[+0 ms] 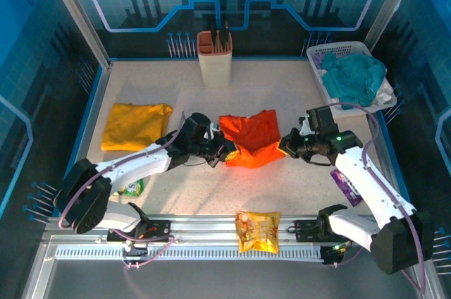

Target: Fold and stack the t-shirts

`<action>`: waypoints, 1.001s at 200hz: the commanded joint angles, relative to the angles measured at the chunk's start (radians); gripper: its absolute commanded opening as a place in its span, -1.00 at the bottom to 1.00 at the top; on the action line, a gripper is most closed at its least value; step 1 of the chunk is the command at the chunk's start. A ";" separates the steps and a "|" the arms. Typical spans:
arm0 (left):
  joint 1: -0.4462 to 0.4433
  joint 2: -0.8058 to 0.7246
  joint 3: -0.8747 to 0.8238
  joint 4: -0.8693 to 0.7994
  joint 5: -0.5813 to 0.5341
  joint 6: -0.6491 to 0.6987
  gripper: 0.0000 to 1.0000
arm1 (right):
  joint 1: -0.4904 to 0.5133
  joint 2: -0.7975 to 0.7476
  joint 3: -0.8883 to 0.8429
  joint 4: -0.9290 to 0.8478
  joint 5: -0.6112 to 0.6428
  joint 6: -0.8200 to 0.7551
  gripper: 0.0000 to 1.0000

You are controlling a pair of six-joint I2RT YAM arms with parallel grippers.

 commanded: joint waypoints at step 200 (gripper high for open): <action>-0.181 -0.168 -0.159 0.065 -0.077 -0.106 -1.00 | -0.044 -0.252 -0.074 -0.286 -0.025 -0.111 -1.00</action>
